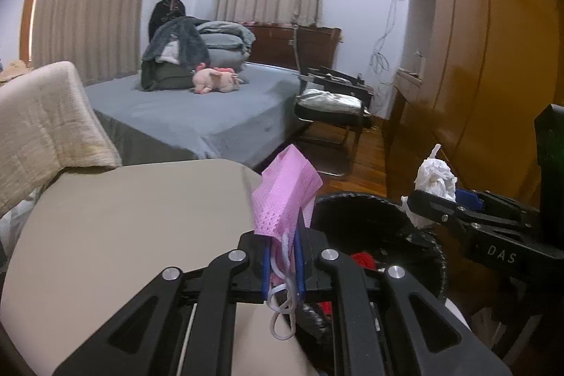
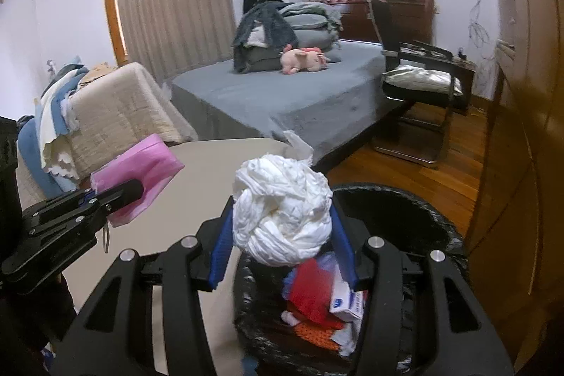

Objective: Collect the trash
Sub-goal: 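Carry the pink mask and white tissue over the bin with both tools, then open both tools over the bin to drop the mask and tissue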

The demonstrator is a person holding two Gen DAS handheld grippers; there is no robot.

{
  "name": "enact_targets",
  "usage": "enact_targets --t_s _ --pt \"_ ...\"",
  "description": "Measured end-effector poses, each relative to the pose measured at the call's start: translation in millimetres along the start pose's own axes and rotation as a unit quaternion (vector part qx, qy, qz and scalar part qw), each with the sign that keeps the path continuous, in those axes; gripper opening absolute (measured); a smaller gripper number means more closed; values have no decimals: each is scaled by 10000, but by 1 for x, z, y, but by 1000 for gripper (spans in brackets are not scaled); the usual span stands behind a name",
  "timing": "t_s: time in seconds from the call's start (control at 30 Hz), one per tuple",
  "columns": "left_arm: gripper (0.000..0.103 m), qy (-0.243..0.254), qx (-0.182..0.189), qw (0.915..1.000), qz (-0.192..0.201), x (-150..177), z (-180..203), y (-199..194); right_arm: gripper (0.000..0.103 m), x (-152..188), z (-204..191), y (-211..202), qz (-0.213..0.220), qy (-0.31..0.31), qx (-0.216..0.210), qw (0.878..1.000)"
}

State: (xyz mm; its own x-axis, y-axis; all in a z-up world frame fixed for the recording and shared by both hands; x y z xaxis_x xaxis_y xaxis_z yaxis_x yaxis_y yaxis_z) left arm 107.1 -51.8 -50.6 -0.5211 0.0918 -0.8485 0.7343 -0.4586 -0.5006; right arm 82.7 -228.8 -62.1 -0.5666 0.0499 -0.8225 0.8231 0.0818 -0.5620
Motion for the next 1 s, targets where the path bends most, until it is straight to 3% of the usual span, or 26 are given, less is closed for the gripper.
enact_targets --t_s 0.43,0.77,0.93,0.97,1.0 --pt "11 392 682 9966 -234 6 50 53 48 26 54 6 -161 195 639 9976" --pt "11 548 957 9927 -497 12 74 104 49 42 88 27 -323 218 971 9945" --pt "13 579 1133 9896 -668 18 83 127 59 48 103 43 -456 231 1067 9930" --pt "15 565 1194 9885 -731 19 84 133 62 49 106 45 -477 236 1109 9924" --pt "25 517 1252 9878 -770 19 84 137 67 50 109 48 -496 255 1158 9917"
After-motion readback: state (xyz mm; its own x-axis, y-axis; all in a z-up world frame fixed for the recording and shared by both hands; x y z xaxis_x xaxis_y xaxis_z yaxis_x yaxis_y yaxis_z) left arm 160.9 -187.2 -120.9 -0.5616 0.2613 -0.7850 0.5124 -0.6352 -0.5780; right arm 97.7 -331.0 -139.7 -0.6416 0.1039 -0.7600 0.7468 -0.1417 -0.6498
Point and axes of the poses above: each gripper's, at about its wrist camera, not at the fingertips, and y roughly the way its jaws point, z to its right, x to its underside, the point moved 4 cm from there along y, roughly the way its jaws point, and after that the axes turned 5 degrees about x, right-handed, at the moved point
